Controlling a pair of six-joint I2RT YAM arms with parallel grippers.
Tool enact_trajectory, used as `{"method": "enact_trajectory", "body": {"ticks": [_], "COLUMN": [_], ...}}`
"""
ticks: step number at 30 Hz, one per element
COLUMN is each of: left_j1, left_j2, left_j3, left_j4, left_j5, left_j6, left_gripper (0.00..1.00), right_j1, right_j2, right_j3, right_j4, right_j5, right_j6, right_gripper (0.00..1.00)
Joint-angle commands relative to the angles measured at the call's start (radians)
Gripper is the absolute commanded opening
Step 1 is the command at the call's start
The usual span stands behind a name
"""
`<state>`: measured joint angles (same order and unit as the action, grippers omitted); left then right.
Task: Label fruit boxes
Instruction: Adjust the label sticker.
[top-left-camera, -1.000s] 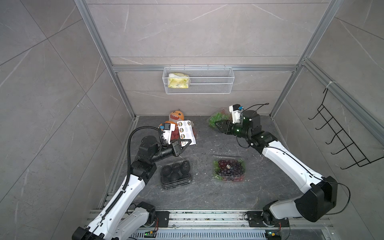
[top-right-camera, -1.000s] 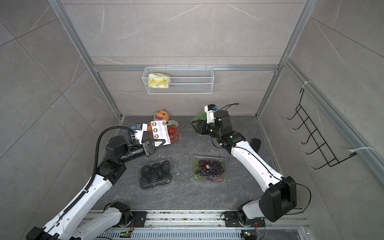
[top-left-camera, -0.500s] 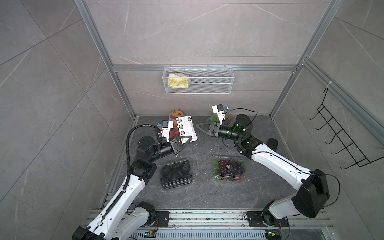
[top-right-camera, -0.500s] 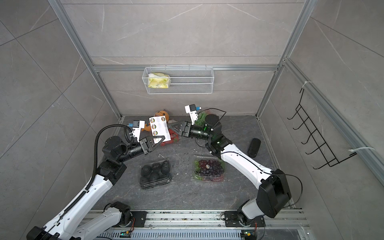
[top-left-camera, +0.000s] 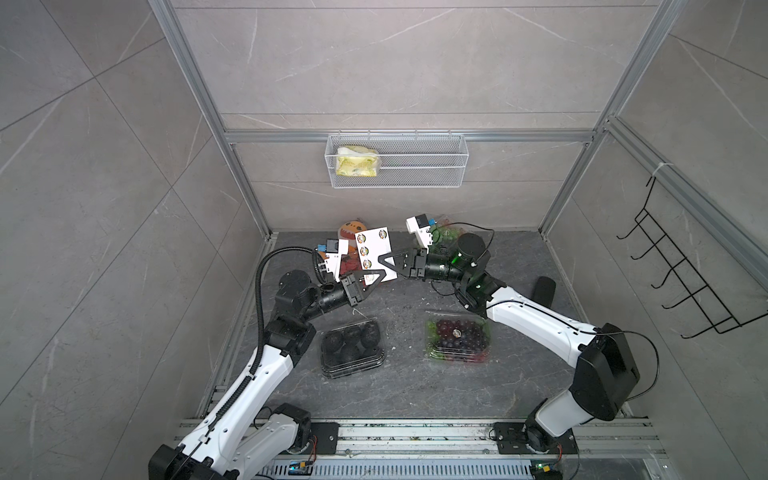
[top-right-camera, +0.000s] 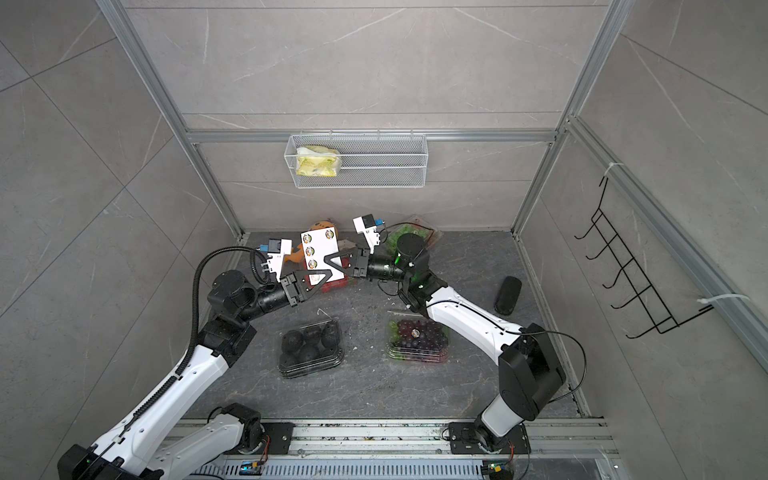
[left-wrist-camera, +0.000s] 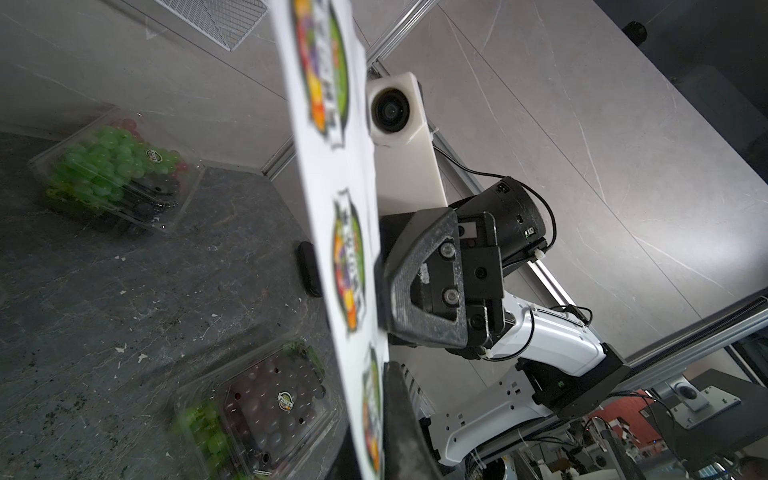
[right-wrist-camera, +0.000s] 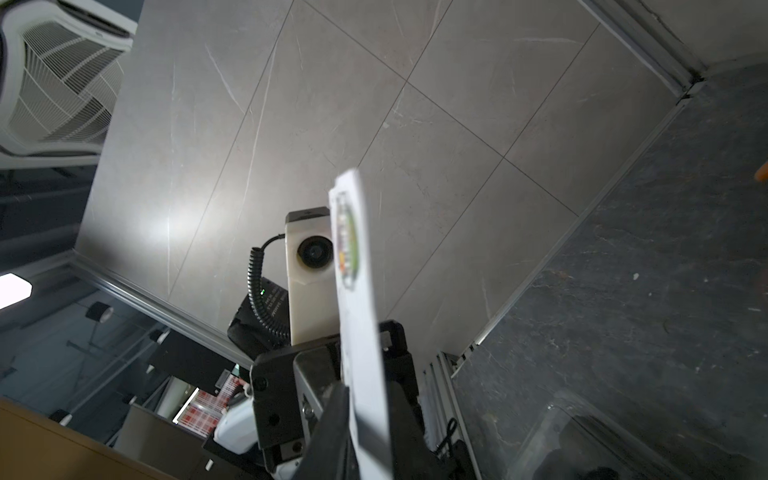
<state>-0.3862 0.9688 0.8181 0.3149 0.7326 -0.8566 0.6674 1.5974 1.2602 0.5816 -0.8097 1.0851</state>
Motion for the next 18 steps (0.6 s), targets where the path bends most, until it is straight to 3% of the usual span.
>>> {"method": "enact_trajectory", "body": {"ticks": [1,3,6,8,18], "left_j1": [0.005,0.004,0.01,0.02,0.174], "left_j2": [0.001,-0.003,-0.012,-0.022,-0.02], "left_j3": [0.017,0.026,0.052,0.068,0.089], "left_j4": [0.034,0.0,-0.074,-0.118,-0.09], "left_j5": [0.022,0.018,0.024,0.033,0.173], "left_j6": [-0.001,0.014,0.053,0.071,0.01], "left_gripper": [0.0,0.03,0.28,0.35,0.36], "right_j1": [0.002,0.001,-0.008,-0.019,-0.077], "right_j2": [0.0,0.002,0.004,0.006,0.01], "right_j3": [0.045,0.056,0.08,0.095,0.124], "right_j4": [-0.002,-0.02,-0.083,-0.128,-0.232], "right_j5": [-0.022,-0.025,-0.034,-0.05,-0.191], "right_j6": [-0.015,-0.03,-0.061,-0.118,-0.217], "right_gripper": [0.03,0.0,0.0,0.0,0.0]}}
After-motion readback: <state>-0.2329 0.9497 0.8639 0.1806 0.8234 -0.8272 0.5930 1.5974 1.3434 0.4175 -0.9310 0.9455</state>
